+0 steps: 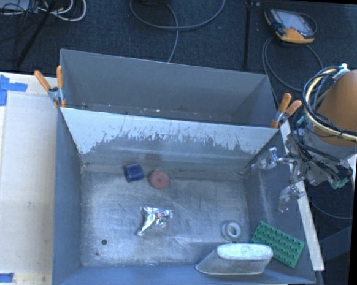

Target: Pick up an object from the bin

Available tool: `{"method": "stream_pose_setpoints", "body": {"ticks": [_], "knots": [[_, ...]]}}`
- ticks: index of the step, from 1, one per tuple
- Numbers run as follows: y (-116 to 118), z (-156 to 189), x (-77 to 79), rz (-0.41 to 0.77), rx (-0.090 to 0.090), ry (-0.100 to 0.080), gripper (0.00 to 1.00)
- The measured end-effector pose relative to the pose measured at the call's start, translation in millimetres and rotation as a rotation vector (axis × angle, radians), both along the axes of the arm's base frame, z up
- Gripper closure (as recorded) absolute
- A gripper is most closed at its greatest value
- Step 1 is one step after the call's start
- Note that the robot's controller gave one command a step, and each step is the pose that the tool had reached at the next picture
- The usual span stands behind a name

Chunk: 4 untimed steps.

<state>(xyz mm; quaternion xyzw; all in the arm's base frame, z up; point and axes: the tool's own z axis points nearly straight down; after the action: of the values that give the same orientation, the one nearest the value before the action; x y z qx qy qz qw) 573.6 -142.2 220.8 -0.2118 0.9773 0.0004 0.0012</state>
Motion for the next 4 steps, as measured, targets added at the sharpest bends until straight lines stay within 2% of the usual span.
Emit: {"method": "stream_pose_setpoints", "body": {"ticks": [1,2,3,4], "knots": [[14,-104,-55.7,0.046,0.003,0.014,0.00],[7,-122,-69.7,0.441,0.015,-0.004,0.00],[13,-123,-19.7,0.490,0.014,0.005,0.00],[15,-124,-27.9,0.640,0.016,-0.010,0.00]]}}
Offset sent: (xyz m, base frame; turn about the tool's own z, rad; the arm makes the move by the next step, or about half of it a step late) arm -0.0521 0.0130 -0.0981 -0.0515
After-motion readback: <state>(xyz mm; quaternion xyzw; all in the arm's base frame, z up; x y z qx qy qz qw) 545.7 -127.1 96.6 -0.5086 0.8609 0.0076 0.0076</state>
